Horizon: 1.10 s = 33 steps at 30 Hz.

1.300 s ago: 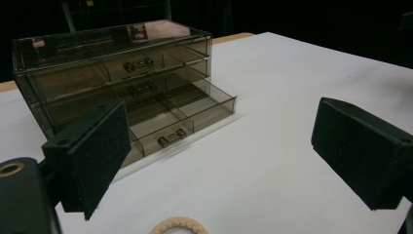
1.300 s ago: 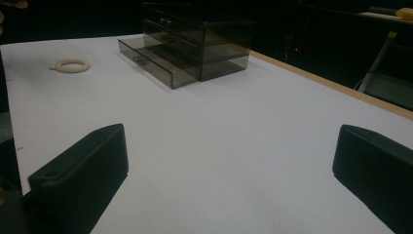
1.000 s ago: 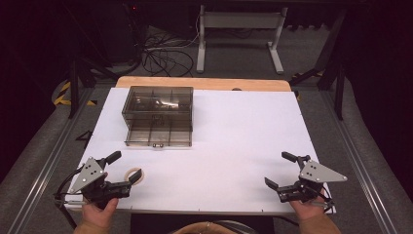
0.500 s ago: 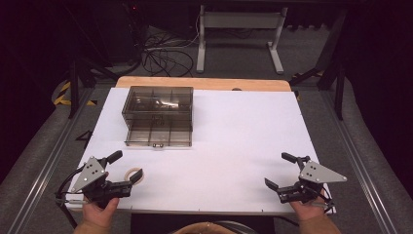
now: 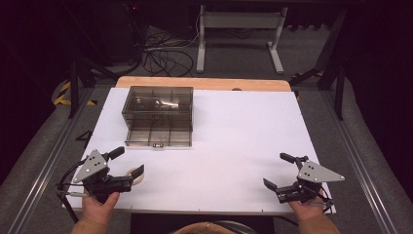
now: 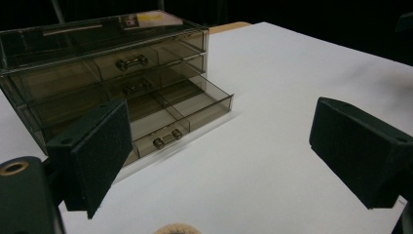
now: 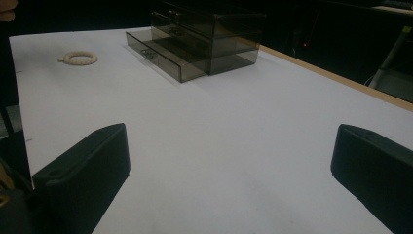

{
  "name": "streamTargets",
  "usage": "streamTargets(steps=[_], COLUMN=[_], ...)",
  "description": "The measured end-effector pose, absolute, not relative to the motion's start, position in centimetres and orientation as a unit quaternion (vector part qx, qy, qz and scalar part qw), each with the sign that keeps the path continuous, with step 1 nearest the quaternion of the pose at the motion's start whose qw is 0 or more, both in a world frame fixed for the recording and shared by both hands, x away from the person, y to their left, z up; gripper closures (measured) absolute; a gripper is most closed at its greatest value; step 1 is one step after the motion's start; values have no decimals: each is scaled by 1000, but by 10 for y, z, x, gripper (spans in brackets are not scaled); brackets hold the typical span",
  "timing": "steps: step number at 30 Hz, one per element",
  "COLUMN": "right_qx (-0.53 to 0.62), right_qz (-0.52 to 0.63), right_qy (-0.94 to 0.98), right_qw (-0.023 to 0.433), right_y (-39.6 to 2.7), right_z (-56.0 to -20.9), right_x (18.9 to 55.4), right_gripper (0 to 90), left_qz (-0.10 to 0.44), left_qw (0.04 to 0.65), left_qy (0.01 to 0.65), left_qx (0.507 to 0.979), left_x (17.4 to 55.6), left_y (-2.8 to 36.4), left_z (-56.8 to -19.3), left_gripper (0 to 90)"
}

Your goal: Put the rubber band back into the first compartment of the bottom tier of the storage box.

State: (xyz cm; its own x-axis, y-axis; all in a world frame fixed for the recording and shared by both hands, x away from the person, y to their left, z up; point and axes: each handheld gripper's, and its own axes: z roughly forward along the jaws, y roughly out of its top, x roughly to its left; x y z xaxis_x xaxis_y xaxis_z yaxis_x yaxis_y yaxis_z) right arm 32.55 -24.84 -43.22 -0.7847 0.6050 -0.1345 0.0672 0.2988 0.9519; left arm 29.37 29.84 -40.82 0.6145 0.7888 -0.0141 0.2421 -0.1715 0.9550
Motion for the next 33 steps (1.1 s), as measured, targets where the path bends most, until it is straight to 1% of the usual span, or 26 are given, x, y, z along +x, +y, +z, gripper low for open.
streamTargets(steps=[19,30,33], right_qx=[221,220,220], right_qz=[548,546,546], right_qy=[770,772,772], right_qw=[240,239,238], right_y=[-247,-247,-246], right_z=[-434,-435,-434], right_x=[327,328,327], right_gripper=[15,17,17], left_qz=[239,240,233], left_qw=[506,494,493], left_qy=[362,363,358], left_qx=[746,753,758], left_x=[315,318,319], left_y=[293,293,293], left_z=[-396,-395,-396], left_gripper=[92,115,148])
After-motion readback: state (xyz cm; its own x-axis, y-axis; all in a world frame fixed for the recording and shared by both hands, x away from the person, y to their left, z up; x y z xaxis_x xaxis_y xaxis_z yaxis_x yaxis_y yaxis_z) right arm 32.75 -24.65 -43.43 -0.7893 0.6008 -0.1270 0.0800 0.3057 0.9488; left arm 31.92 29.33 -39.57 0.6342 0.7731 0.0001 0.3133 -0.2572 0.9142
